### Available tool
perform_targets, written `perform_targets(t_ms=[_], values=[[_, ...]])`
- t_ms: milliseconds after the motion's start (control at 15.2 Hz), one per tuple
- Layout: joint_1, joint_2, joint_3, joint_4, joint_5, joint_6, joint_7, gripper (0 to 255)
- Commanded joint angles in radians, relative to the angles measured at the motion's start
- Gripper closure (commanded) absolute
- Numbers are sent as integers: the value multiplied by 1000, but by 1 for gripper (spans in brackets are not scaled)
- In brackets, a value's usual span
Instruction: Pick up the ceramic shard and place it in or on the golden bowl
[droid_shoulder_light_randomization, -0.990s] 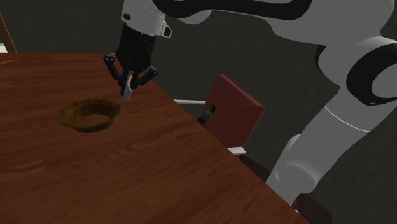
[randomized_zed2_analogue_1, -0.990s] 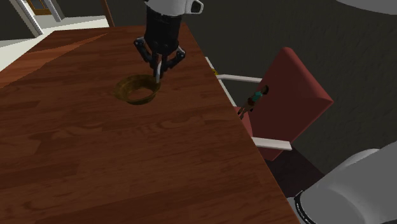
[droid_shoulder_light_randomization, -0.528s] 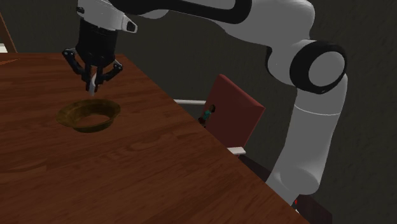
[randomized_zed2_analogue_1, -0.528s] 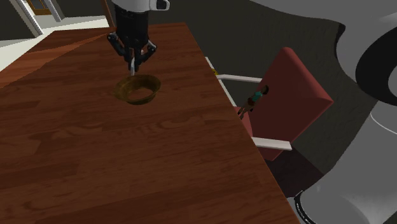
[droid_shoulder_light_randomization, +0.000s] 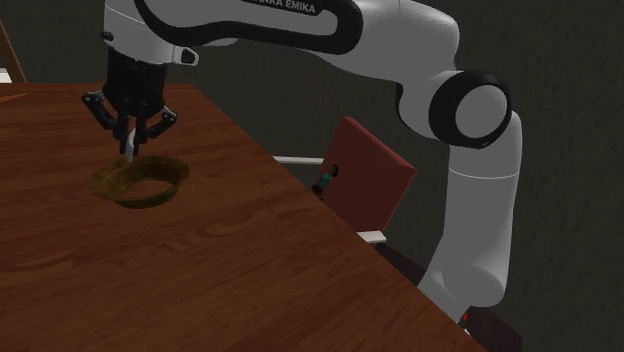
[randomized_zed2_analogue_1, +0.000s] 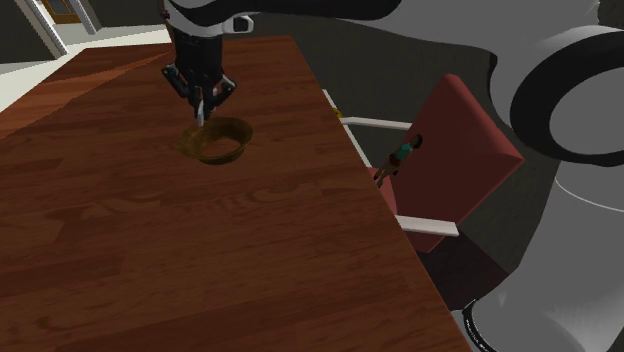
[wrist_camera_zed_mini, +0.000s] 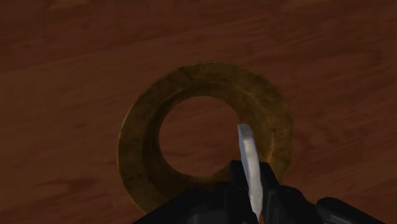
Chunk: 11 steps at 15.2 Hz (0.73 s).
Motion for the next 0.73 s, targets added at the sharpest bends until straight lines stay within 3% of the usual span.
perform_targets(t_ms=[0,396,660], values=[[-7,-7,0,-35,4,29,-3,255],[-23,-25,-1,-141,15,118,-10,255],[-23,-25,-1,-141,15,118,-10,255]])
